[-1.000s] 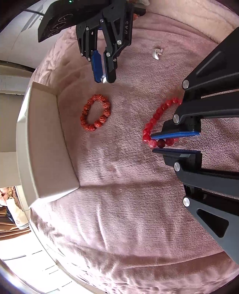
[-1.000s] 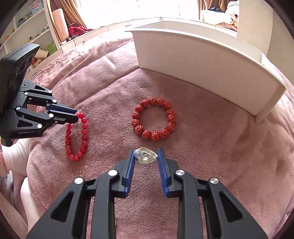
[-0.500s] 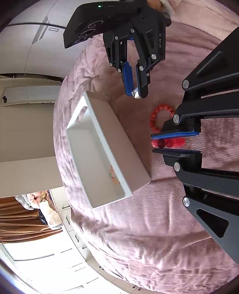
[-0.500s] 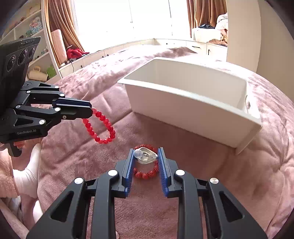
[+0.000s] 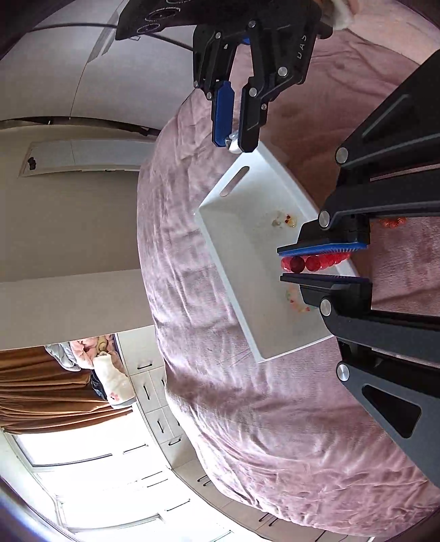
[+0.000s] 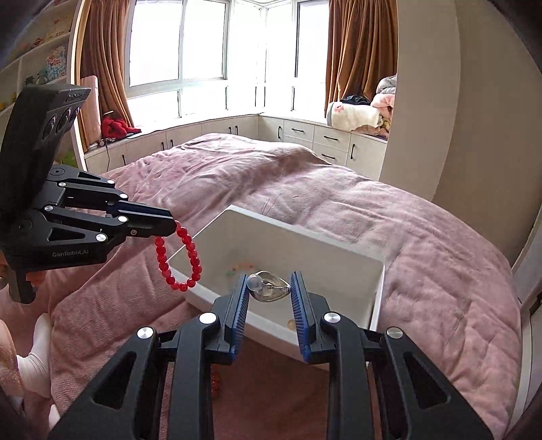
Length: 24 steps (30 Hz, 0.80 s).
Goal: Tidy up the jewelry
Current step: 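Carry the red bracelet and heart charm over the white tray, then open both tools to drop the red bracelet and heart charm into the tray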
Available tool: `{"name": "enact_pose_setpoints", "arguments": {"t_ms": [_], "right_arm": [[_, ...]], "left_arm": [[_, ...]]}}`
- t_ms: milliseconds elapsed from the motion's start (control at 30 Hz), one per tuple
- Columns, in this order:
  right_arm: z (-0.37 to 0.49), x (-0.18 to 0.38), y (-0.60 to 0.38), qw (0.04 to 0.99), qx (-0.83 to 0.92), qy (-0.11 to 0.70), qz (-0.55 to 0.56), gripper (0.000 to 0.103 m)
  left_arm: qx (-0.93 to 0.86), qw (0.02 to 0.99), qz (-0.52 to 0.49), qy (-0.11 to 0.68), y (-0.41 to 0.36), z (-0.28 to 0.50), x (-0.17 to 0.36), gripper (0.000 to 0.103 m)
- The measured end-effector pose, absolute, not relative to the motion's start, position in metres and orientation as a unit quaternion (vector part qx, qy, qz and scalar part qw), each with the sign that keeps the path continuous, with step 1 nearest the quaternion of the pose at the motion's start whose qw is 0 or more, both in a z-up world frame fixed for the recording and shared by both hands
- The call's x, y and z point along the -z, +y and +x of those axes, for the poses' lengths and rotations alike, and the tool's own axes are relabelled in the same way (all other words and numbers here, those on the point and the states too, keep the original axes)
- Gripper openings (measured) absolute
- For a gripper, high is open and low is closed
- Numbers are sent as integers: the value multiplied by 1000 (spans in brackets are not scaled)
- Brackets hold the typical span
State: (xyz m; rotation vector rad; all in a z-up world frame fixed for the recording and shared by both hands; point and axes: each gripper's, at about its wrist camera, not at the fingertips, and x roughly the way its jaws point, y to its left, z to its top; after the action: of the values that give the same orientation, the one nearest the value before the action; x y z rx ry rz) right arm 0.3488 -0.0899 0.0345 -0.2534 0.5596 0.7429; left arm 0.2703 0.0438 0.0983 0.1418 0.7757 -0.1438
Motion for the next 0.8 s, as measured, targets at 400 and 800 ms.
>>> {"name": "enact_pose_setpoints", "arguments": {"t_ms": [400, 800], "right_arm": [[419, -24, -89, 886, -328, 316, -88, 26], [457, 31, -86, 875, -289, 382, -68, 28]], "left_arm": [[10, 915, 72, 396, 55, 347, -78, 15], [-34, 892, 75, 444, 65, 384, -33, 17]]}}
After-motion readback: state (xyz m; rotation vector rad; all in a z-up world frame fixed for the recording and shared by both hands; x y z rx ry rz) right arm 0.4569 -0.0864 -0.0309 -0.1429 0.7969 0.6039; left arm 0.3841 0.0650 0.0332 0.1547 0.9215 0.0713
